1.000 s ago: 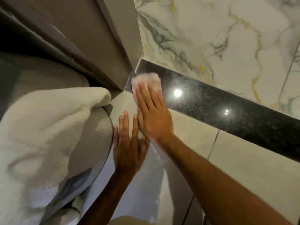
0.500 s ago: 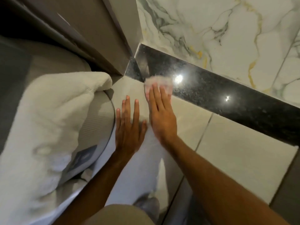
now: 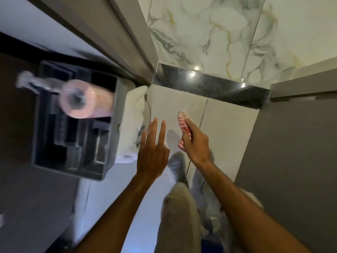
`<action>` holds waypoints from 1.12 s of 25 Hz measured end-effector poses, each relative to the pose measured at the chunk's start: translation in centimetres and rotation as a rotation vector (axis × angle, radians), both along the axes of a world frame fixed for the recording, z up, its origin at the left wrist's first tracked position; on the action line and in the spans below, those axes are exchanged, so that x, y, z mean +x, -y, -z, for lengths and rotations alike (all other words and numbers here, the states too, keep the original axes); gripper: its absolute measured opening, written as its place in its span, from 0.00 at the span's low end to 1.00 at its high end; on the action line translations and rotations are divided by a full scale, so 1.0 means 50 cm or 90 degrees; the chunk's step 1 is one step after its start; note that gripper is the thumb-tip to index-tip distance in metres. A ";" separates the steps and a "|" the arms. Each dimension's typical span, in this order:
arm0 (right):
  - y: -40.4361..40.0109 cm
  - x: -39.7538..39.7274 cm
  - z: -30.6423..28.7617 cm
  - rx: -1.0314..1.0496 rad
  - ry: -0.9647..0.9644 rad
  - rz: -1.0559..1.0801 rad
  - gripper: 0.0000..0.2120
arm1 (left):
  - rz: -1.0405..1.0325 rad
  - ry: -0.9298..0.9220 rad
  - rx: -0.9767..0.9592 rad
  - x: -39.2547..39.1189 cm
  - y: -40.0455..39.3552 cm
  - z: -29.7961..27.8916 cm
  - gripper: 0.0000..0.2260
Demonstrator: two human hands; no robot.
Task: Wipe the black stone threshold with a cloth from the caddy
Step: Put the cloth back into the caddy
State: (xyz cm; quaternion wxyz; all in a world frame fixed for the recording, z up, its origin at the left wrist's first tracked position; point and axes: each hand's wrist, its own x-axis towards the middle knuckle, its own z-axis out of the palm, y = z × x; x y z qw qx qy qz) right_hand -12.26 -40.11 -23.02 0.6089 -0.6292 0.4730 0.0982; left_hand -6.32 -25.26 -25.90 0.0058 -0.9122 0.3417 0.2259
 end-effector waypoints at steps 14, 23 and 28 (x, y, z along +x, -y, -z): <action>-0.414 0.141 -0.387 -0.051 0.099 -0.103 0.20 | -0.108 0.059 -0.012 0.247 -0.420 -0.378 0.28; -0.648 0.302 -0.076 -0.173 -0.078 -0.111 0.11 | -0.037 0.052 -0.113 0.387 -0.495 -0.165 0.29; -0.680 0.300 0.086 -0.235 -0.175 -0.411 0.35 | 0.064 0.079 -0.124 0.415 -0.452 -0.033 0.33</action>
